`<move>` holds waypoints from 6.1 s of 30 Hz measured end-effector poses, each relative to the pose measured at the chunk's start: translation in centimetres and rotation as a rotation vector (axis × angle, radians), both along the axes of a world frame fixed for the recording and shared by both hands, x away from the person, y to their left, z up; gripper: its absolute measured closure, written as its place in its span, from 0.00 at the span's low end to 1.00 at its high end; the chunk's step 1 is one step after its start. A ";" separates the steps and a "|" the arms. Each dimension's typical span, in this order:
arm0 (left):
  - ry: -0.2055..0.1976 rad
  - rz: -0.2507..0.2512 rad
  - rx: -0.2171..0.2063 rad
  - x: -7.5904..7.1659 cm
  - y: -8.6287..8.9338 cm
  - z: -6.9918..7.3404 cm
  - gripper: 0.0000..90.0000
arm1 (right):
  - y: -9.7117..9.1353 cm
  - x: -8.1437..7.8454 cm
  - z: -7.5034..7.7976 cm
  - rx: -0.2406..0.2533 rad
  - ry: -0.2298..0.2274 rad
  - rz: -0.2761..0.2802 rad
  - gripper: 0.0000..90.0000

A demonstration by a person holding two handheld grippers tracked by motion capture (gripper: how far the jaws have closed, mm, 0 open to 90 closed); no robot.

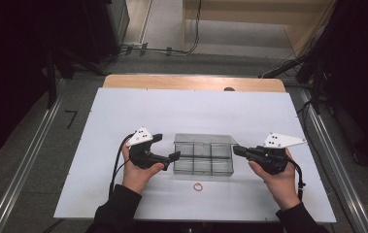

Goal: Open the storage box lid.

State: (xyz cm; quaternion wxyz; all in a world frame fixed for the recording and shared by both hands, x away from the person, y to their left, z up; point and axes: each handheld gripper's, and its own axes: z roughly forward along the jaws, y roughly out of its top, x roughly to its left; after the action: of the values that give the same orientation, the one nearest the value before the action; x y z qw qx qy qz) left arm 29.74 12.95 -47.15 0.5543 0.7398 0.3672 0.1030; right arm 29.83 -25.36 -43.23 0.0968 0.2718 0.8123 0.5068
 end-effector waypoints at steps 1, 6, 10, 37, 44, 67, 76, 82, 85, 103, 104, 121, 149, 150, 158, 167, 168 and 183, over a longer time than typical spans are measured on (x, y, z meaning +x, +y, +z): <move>0.000 0.004 0.011 0.3 -0.2 0.1 0.00 | 0.0 0.1 0.1 0.001 -0.001 -0.005 0.98; -0.010 0.022 0.004 1.8 -0.8 0.2 0.00 | 0.2 0.9 0.6 0.009 0.001 -0.015 0.98; -0.021 0.027 0.010 2.9 -1.2 0.2 0.05 | 0.4 1.5 0.8 0.011 0.008 -0.023 0.98; 0.023 0.064 -0.009 4.2 -1.5 -1.0 0.59 | 0.1 2.6 0.3 -0.030 0.022 -0.012 0.95; 0.019 0.059 -0.024 4.3 -1.5 -1.0 0.60 | -0.9 3.8 -1.0 -0.022 0.062 -0.024 0.74; 0.021 0.078 -0.062 4.9 -1.7 -1.9 0.64 | 2.0 6.3 -4.3 -0.003 -0.003 -0.177 0.73; 0.012 0.085 -0.057 4.8 -1.8 -1.9 0.65 | 2.1 6.1 -4.3 -0.010 -0.013 -0.179 0.74; 0.023 0.087 -0.063 4.8 -1.7 -2.0 0.70 | 2.1 5.9 -4.4 -0.015 -0.022 -0.197 0.78; 0.025 0.088 -0.060 4.7 -1.7 -2.0 0.71 | 2.3 5.8 -4.4 -0.023 -0.025 -0.208 0.78; 0.067 0.099 -0.099 5.0 -1.3 -2.2 0.82 | 1.7 6.1 -4.6 0.039 0.072 -0.191 0.84; 0.068 0.097 -0.103 5.0 -1.2 -2.2 0.82 | 1.7 6.2 -4.6 0.042 0.071 -0.191 0.84; 0.053 0.142 -0.107 5.8 -1.1 -2.0 0.83 | 2.0 7.1 -4.9 0.089 0.061 -0.227 0.84; 0.151 0.144 -0.183 6.6 -0.6 -3.4 0.82 | 2.0 8.4 -6.2 0.149 0.158 -0.233 0.79; 0.153 0.146 -0.185 6.6 -0.6 -3.4 0.82 | 1.9 8.4 -6.2 0.152 0.163 -0.233 0.79; 0.177 0.160 -0.163 6.7 -0.8 -3.7 0.77 | 1.9 8.8 -6.6 0.164 0.204 -0.249 0.74; 0.204 0.173 -0.143 6.8 -0.9 -3.8 0.72 | 1.8 9.1 -7.0 0.174 0.254 -0.245 0.69; 0.206 0.175 -0.140 6.8 -0.9 -3.8 0.71 | 1.8 9.2 -7.1 0.174 0.259 -0.241 0.68; 0.247 0.196 -0.126 7.0 -0.8 -4.0 0.63 | 1.7 9.8 -7.3 0.158 0.344 -0.240 0.55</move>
State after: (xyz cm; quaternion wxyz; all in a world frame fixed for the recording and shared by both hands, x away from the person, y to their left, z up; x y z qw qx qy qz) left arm 36.74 12.12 -51.17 0.5378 0.6712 0.5084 0.0416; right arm 39.67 -23.64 -50.52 -0.0054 0.4556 0.7365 0.5000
